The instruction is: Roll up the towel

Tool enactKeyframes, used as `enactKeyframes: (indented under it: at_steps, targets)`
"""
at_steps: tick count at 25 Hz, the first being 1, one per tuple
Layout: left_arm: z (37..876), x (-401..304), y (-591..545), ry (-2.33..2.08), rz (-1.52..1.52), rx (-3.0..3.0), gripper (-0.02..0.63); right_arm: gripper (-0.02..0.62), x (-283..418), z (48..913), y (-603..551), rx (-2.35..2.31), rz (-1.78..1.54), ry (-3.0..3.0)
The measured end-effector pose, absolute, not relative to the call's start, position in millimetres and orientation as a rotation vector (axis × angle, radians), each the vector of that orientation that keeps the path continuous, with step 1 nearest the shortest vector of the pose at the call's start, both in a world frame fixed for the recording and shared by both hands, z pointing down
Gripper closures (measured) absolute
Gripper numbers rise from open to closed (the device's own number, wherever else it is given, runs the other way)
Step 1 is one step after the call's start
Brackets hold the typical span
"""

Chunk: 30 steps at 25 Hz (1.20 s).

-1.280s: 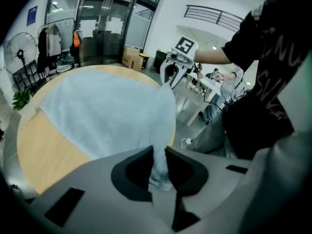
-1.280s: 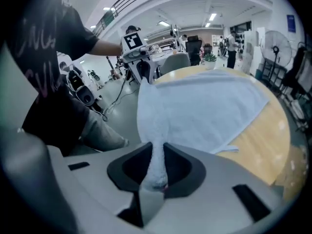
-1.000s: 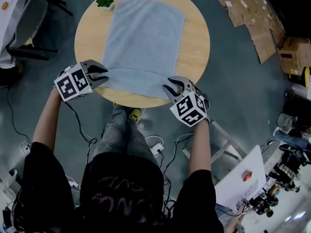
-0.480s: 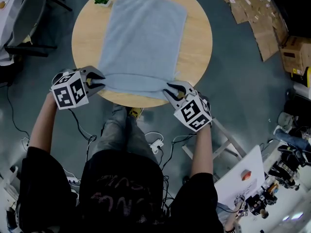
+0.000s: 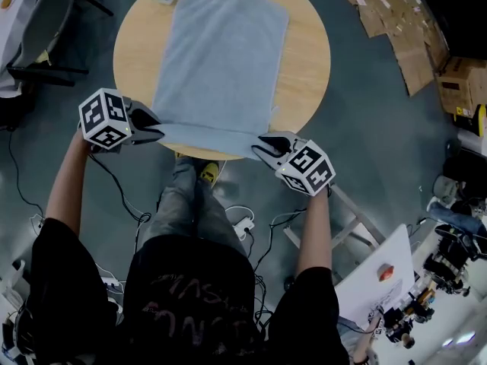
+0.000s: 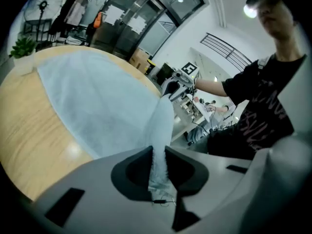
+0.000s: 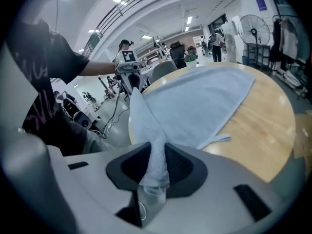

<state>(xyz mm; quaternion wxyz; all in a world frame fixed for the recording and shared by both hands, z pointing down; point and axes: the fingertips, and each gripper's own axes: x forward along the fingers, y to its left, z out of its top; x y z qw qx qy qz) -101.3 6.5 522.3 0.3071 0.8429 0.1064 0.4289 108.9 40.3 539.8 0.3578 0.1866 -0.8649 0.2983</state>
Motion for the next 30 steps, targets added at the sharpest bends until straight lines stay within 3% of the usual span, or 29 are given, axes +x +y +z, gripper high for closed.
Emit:
enactKeyframes:
  at_steps: [5, 10, 18, 20, 21, 24, 26, 30]
  targets:
    - [522.7, -101.9, -30.6, 0.026, 1.078, 2.358, 0.509, 0.449, 122.4, 537.7, 1.2, 0.658, 0.582, -2.187]
    - [526.4, -106.7, -57.3, -0.226, 1.104, 2.517, 0.433, 0.434, 133.3, 532.8, -24.8, 0.886, 0.389, -2.15]
    - [477.9, -113.1, -37.4, -0.195, 1.164, 2.719, 0.457, 0.535, 114.4, 471.7, 18.7, 0.891, 0.105, -2.204]
    - [470.4, -111.2, -16.3, -0.159, 1.223, 2.773, 0.465, 0.499, 96.8, 482.2, 46.4, 0.777, 0.044, -2.184]
    - [472.5, -109.7, -7.3, -0.155, 1.28, 2.804, 0.465, 0.436, 91.4, 492.5, 54.0, 0.739, 0.009, -2.157]
    - [498.1, -108.7, -1.4, -0.222, 1.628, 2.891, 0.449, 0.361, 90.4, 527.9, 51.0, 0.697, -0.054, -2.066]
    - [513.7, -105.5, -9.1, -0.277, 1.833, 2.908, 0.43, 0.36, 94.8, 542.5, 38.5, 0.689, -0.076, -2.016]
    - [533.8, -98.3, -28.2, -0.289, 1.951, 2.871, 0.368, 0.358, 97.4, 556.9, 21.3, 0.589, -0.048, -1.97]
